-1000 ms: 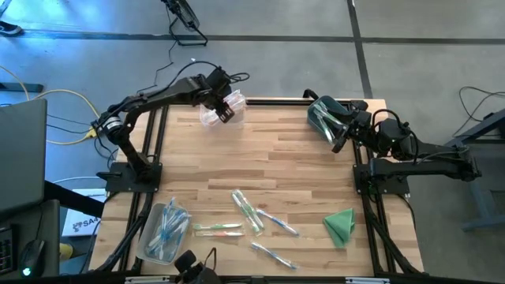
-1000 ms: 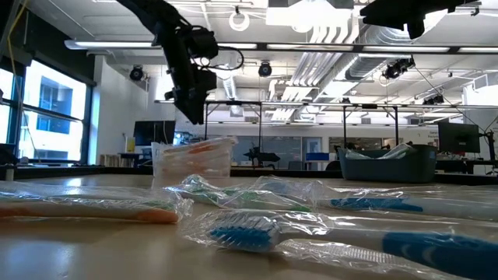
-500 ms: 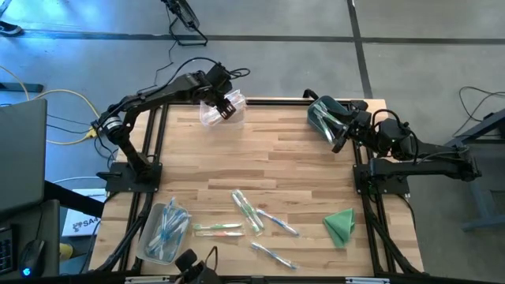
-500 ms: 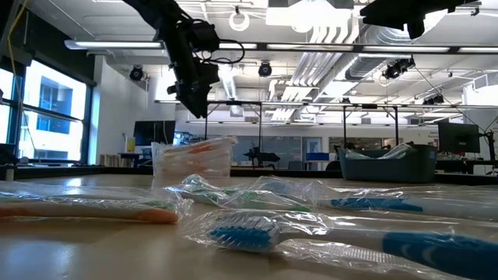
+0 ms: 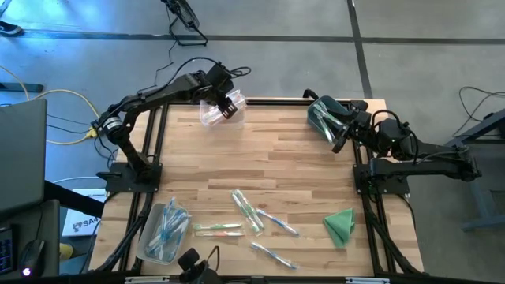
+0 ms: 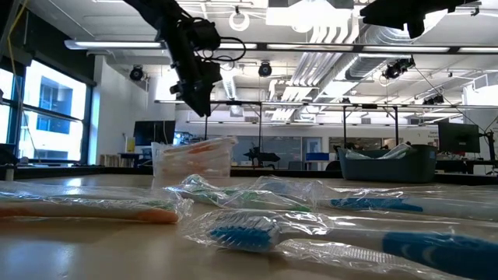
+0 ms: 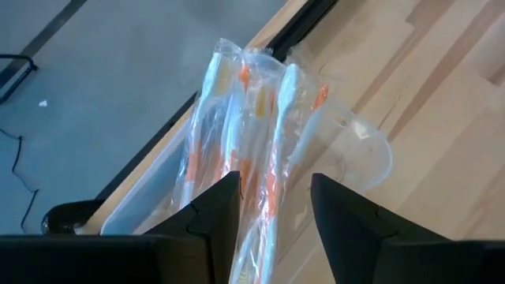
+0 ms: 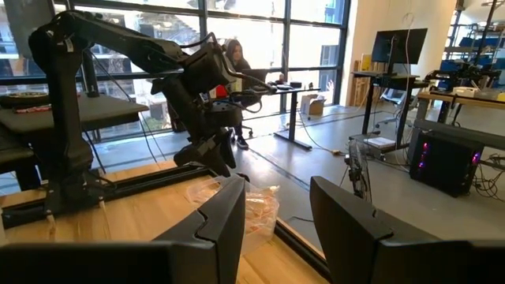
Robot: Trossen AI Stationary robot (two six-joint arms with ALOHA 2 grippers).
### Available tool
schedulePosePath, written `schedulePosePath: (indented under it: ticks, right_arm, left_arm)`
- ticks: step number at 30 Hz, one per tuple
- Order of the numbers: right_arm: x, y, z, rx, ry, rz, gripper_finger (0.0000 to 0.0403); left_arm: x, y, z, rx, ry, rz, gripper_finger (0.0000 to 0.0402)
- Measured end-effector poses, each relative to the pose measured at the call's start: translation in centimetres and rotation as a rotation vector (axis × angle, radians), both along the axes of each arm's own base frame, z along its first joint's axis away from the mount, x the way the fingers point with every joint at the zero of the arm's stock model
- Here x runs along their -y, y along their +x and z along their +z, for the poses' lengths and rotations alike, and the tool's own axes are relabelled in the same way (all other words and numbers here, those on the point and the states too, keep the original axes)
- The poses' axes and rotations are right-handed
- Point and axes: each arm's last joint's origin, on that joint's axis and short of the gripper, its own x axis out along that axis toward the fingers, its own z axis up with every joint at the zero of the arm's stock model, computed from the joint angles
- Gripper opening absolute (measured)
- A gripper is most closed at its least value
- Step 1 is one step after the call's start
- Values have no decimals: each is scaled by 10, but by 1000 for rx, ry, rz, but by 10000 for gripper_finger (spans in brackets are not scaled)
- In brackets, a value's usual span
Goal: Pick & Place Toothbrushes
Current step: Put the middle green toothbrush into the blue bin
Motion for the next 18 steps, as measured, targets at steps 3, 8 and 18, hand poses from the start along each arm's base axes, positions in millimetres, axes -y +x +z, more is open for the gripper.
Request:
schedulePosePath:
  ticks: [3, 8, 18]
  right_arm:
    - [0, 0, 0, 0, -1, 0, 136]
    - [0, 0, 0, -1, -1, 0, 136]
    - [0, 0, 0, -1, -1, 0, 136]
  left_arm:
    - [-1, 1, 1, 16, 12, 1, 152]
    - [-2, 2, 3, 35, 27, 1, 152]
    - [-2, 2, 2, 33, 25, 1, 152]
